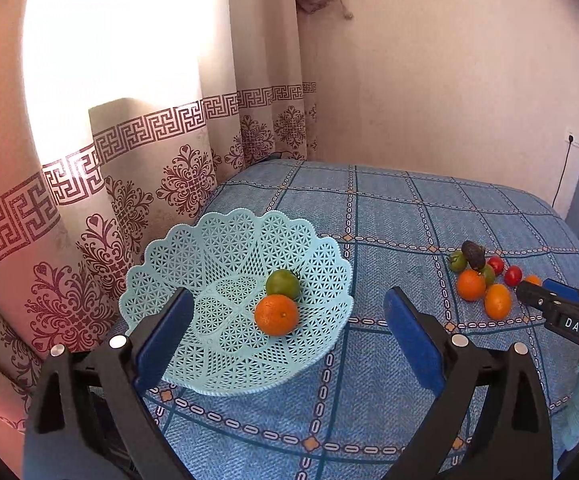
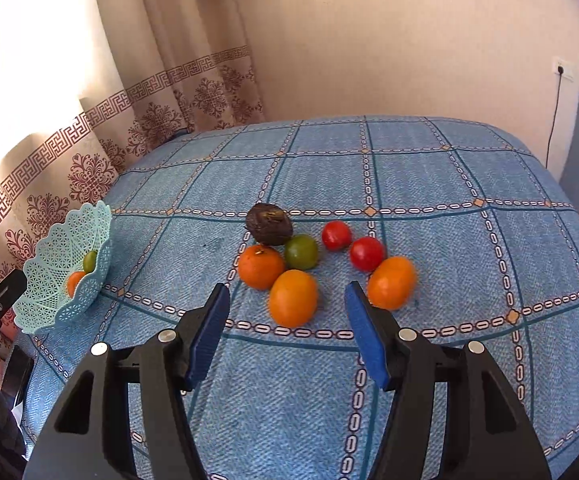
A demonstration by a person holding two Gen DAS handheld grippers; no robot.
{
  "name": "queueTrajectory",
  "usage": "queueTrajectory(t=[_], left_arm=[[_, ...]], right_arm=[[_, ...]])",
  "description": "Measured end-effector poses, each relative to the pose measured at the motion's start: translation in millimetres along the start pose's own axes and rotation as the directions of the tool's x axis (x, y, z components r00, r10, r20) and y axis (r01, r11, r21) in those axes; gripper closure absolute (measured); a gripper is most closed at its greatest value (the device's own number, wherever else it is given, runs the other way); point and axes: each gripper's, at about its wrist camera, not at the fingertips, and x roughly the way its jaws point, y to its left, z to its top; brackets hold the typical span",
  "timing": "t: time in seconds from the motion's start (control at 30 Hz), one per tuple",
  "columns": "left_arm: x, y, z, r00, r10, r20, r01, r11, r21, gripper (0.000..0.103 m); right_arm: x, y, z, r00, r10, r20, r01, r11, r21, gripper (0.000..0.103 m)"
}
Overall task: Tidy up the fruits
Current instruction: 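Move both open grippers back toward the fruit cluster, then grasp an oval orange with the right gripper while the left gripper grasps another orange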
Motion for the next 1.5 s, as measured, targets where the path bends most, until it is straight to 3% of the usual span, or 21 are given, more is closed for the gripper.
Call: queueTrajectory(t=[0.43,0.9,1.0,1.23,1.5], left_arm=[[6,-43,1,0.999,-0.047,-0.012,0.047,0.996,0.077,0.006],[26,-74,-4,0.994,-0.091,-0.067,0.099,0.987,0.123,0.006],[32,-83,-6,0.992,-0.102,-0.08,0.113,0.984,0.138,0.006],[43,-100,-9,0.985,-0.126,-0.114,0.143,0.978,0.153,0.006],[53,-125,-10,0.976,-0.162,-0.144,0.186,0.967,0.173,0.006]], right_arm=[[13,-57,-5,0.995,-0.1,-0.029,0.101,0.994,0.032,0.043],[48,-58,2,0.993,-0.096,-0.063,0.095,0.995,-0.011,0.043],[54,-57,3,0.994,-0.088,-0.069,0.087,0.996,-0.025,0.046],[68,-57,3,0.993,-0.076,-0.094,0.073,0.997,-0.03,0.063],[62,-64,3,0.995,-0.064,-0.081,0.064,0.998,-0.004,0.064]])
